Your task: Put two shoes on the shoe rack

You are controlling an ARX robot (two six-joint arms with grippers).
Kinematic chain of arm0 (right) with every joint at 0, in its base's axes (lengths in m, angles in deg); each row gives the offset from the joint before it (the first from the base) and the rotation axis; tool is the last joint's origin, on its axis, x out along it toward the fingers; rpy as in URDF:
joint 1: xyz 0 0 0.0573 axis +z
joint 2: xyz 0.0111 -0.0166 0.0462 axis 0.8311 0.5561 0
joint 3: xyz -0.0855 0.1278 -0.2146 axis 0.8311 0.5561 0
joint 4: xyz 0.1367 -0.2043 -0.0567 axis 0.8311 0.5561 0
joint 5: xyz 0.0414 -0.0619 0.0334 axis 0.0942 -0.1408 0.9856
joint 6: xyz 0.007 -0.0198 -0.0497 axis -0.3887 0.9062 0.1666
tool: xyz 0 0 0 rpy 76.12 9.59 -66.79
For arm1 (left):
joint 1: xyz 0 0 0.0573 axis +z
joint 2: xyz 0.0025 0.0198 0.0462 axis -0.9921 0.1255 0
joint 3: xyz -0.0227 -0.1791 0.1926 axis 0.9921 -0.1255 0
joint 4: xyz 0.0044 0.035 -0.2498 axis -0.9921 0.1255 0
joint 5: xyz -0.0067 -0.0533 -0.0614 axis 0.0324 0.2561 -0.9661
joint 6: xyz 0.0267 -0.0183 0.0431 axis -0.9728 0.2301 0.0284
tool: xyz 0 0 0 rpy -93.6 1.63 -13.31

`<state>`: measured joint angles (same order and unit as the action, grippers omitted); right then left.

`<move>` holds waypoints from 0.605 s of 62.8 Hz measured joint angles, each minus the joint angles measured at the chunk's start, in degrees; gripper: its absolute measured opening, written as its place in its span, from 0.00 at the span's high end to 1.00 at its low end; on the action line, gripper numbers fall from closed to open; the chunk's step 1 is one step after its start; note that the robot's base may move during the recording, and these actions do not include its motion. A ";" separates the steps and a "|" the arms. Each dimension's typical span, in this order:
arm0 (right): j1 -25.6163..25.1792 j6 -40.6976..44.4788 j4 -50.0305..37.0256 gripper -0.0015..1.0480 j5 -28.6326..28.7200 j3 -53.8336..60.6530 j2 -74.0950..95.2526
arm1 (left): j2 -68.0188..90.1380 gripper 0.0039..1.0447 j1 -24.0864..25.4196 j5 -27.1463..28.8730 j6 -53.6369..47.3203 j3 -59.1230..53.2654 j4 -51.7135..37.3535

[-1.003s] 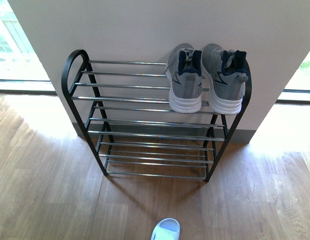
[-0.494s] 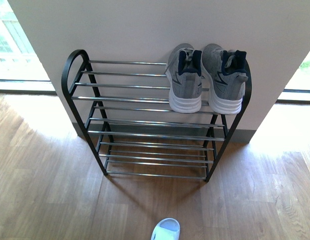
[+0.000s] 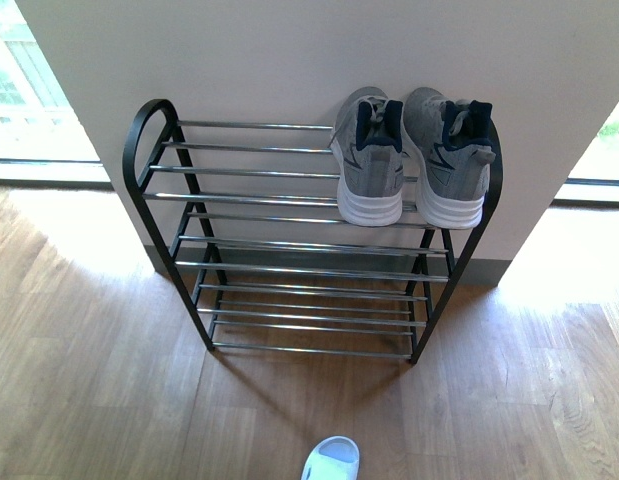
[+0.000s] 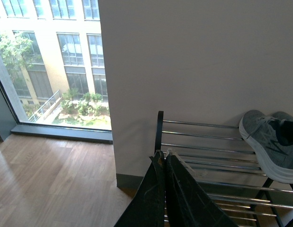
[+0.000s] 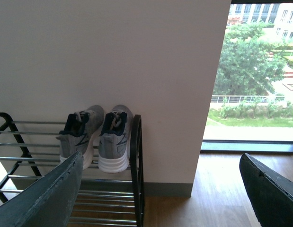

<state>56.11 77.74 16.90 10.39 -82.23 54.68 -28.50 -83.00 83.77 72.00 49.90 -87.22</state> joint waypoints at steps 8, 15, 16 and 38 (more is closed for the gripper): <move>0.00 0.00 0.02 0.09 0.02 0.00 0.00 | -2.25 0.99 0.00 -0.07 -0.11 -0.26 1.68; 0.00 0.00 0.02 0.09 0.02 0.00 0.00 | -4.22 0.99 0.00 -0.07 -0.11 -0.26 3.69; 0.00 0.00 0.02 0.09 0.02 0.00 0.00 | -4.39 0.99 0.00 -0.07 -0.11 -0.26 3.87; 0.00 0.00 0.02 0.09 0.02 0.00 0.00 | -17.16 0.99 0.00 -0.07 -0.15 -0.24 17.51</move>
<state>56.11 77.74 16.92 10.41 -82.23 54.68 -45.66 -83.00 83.70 71.84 49.66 -69.71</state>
